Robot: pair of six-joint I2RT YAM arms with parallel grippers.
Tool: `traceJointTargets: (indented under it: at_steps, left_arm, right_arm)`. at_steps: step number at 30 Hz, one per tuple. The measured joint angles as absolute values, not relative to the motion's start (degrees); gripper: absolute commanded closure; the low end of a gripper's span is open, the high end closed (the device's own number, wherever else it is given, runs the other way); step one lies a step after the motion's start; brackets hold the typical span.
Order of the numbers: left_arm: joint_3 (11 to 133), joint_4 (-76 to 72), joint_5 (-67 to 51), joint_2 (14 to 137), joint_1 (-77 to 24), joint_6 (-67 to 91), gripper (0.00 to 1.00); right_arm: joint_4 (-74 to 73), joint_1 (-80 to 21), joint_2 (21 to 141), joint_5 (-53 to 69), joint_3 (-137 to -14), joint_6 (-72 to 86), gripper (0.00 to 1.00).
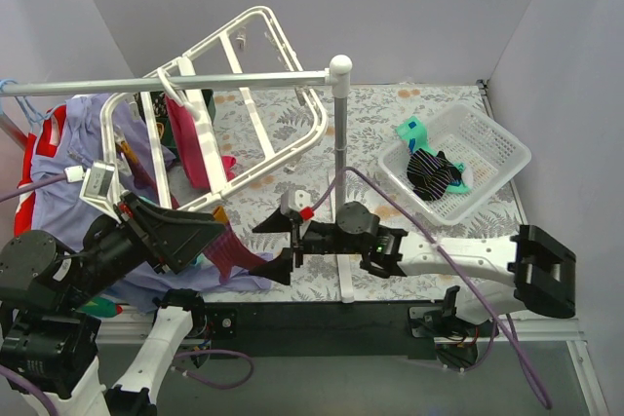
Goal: Remove the socks clipped to the hanger
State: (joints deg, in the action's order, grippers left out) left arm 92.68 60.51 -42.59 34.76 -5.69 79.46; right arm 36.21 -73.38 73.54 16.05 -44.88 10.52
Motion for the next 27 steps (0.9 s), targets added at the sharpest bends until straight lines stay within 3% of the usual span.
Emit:
traceJointTargets:
  at_steps: [5, 8, 9, 10, 12, 21, 27]
  left_arm:
    - [92.9, 61.1, -42.6, 34.7, -5.7, 79.5, 0.43]
    - [93.3, 61.4, -42.6, 34.7, -5.7, 79.4, 0.43]
    - [93.5, 61.5, -42.6, 34.7, -5.7, 79.4, 0.43]
    - [93.8, 61.5, -42.5, 34.7, -5.7, 79.4, 0.43]
    - [94.4, 61.7, -42.5, 34.7, -5.7, 79.4, 0.43]
    - [94.8, 61.7, -42.5, 34.7, -5.7, 79.5, 0.43]
    - [94.8, 61.8, -42.5, 34.7, -5.7, 79.7, 0.43]
  right_arm:
    - [43.1, -73.4, 83.6, 15.8, -48.5, 10.5, 0.04]
    - [47.3, -73.4, 87.6, 18.3, -51.0, 11.6, 0.21]
    - [48.9, -73.4, 88.6, 19.5, -51.8, 12.5, 0.37]
    - [50.7, -73.4, 89.4, 20.6, -52.5, 13.7, 0.46]
    - [53.9, -73.6, 90.5, 22.9, -53.1, 15.9, 0.53]
    - [65.0, -75.7, 96.6, 27.5, -54.2, 25.3, 0.44]
    - [64.6, -76.1, 98.6, 26.7, -56.7, 27.0, 0.51]
